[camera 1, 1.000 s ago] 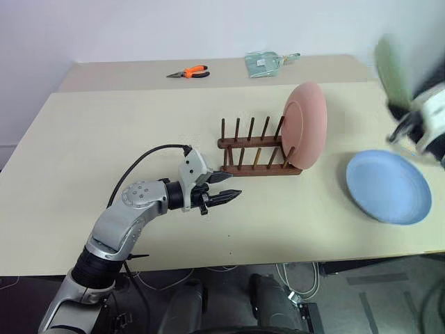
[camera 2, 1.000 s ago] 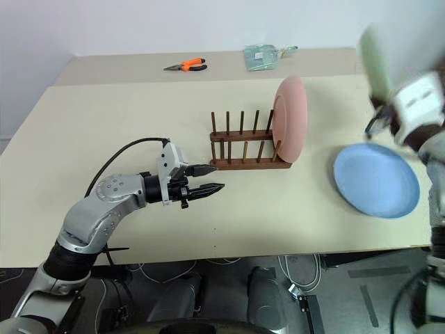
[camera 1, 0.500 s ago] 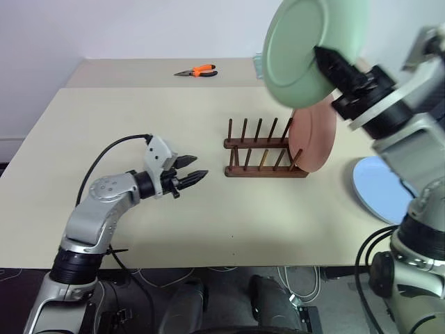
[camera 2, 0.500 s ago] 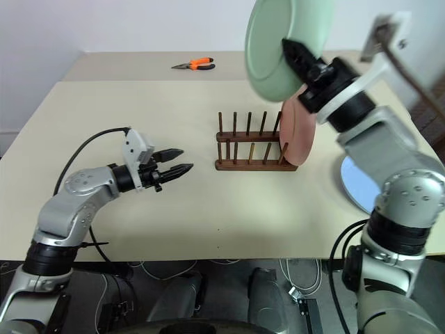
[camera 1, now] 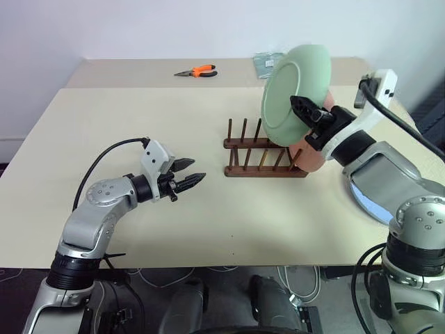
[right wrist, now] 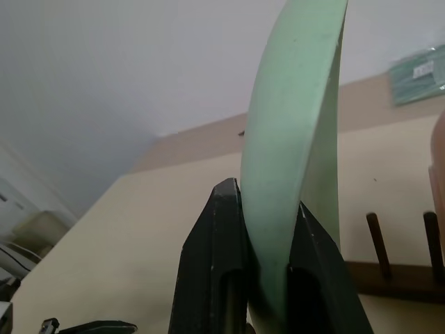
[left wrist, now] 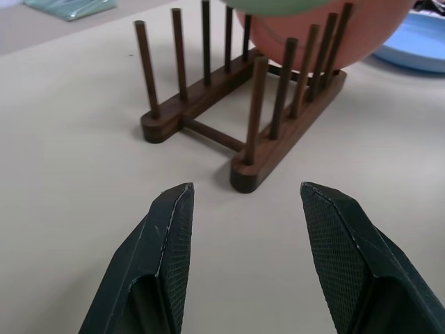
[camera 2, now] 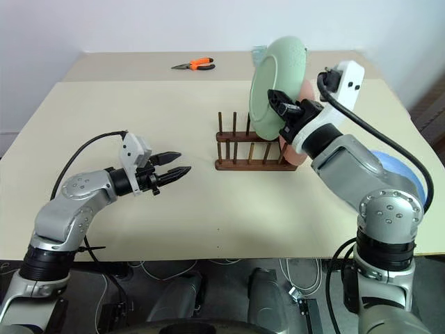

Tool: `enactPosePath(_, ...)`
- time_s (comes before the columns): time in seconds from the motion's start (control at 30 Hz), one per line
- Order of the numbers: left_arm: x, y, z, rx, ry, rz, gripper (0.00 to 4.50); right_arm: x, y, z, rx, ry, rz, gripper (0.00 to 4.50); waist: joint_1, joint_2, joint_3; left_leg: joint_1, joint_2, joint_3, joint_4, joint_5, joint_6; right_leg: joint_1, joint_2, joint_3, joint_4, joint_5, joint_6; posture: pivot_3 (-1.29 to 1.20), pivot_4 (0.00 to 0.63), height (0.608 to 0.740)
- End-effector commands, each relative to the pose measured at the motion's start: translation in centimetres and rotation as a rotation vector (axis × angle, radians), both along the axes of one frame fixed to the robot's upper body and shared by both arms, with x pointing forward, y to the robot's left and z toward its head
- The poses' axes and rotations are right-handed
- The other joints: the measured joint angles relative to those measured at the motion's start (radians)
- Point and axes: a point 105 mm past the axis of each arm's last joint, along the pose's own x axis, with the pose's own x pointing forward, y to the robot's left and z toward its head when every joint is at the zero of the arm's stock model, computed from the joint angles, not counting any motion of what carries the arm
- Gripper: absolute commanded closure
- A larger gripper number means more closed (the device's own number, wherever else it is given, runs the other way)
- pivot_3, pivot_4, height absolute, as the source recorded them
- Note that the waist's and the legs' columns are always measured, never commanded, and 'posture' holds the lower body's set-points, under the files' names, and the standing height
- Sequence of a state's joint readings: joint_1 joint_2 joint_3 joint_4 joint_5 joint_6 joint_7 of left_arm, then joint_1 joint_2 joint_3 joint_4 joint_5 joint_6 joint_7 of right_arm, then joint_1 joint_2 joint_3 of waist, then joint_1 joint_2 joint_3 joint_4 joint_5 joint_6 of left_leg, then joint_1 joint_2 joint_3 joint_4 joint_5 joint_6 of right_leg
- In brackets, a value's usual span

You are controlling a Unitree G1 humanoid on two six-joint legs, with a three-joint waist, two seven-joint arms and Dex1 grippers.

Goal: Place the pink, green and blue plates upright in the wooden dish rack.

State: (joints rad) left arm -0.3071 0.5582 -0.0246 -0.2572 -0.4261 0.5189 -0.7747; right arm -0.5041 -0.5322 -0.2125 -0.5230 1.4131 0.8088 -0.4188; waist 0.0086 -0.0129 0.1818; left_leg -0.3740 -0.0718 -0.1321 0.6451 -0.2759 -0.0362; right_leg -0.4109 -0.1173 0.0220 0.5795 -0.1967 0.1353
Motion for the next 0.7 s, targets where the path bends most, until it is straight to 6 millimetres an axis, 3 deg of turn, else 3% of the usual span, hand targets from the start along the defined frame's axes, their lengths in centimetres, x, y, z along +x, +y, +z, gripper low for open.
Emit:
enactPosePath(0.03,-0.2,-0.8,1.1,-0.01,-0.042,-0.035,2.01,-0.6,0.3,0.5,-0.016,-0.025,-0.014,4.47,0.0,0.0,0.0,0.0,0.0,0.0,0.0,0.0,0.0,0.0,0.0,0.0,0.0,0.0,0.0,0.0,0.15,0.74)
enactPosePath(0.1,-0.2,-0.9,1.1,-0.011,-0.041,-0.038,2.01,-0.4,0.4,-0.1,-0.02,0.006,-0.016,4.47,0.0,0.0,0.0,0.0,0.0,0.0,0.0,0.0,0.0,0.0,0.0,0.0,0.0,0.0,0.0,0.0,0.15,0.74)
enactPosePath(0.13,-0.2,-0.9,1.1,-0.011,-0.041,-0.039,2.01,-0.4,0.4,-0.3,-0.027,0.012,-0.015,3.66,0.0,0.0,0.0,0.0,0.0,0.0,0.0,0.0,0.0,0.0,0.0,0.0,0.0,0.0,0.0,0.0,0.15,0.74)
enactPosePath(0.17,-0.2,-1.0,1.1,-0.011,-0.04,-0.04,2.01,-0.2,0.3,-0.4,-0.036,0.015,-0.024,3.43,0.0,0.0,0.0,0.0,0.0,0.0,0.0,0.0,0.0,0.0,0.0,0.0,0.0,0.0,0.0,0.0,0.15,0.74)
enactPosePath(0.27,-0.3,-1.0,1.0,-0.011,-0.038,-0.042,2.01,0.1,0.1,-0.1,-0.057,-0.004,-0.045,1.93,0.0,0.0,0.0,0.0,0.0,0.0,0.0,0.0,0.0,0.0,0.0,0.0,0.0,0.0,0.0,0.0,0.15,0.74)
enactPosePath(0.4,-0.4,-1.1,1.0,-0.01,-0.036,-0.043,2.01,-0.8,-0.1,2.5,-0.233,-0.192,-0.033,0.03,0.002,0.0,0.0,0.0,0.0,0.0,0.0,0.0,0.0,0.0,0.0,0.0,-0.001,0.0,0.0,0.0,0.15,0.74)
enactPosePath(0.47,-0.4,-1.2,1.0,-0.011,-0.035,-0.046,2.01,-1.6,-1.4,5.1,-0.292,-0.333,-0.051,0.03,0.003,0.0,0.0,0.0,0.0,0.0,0.0,0.0,0.0,0.0,0.0,0.0,-0.001,0.0,0.0,0.0,0.15,0.74)
enactPosePath(0.53,-0.4,-1.4,0.9,-0.013,-0.033,-0.052,2.01,-2.0,-4.4,7.4,-0.287,-0.421,-0.119,0.03,0.004,0.0,0.001,-0.001,0.0,0.0,0.0,0.0,0.0,0.0,0.0,-0.001,-0.001,-0.001,0.001,0.0,0.15,0.74)
enactPosePath(0.6,-0.5,-1.6,0.9,-0.013,-0.033,-0.064,2.01,-2.1,-7.7,8.4,-0.258,-0.43,-0.182,0.03,0.004,-0.002,0.001,-0.001,0.0,0.0,0.0,0.0,0.0,0.001,0.0,-0.001,-0.002,-0.001,0.002,0.0,0.15,0.74)
enactPosePath(0.7,-0.6,-2.0,0.8,-0.009,-0.032,-0.087,2.01,-2.0,-12.4,7.8,-0.315,-0.371,-0.307,0.03,0.006,-0.003,0.001,0.0,0.0,0.0,0.0,0.0,0.0,0.002,0.0,-0.001,-0.003,-0.001,0.001,0.0,0.15,0.74)
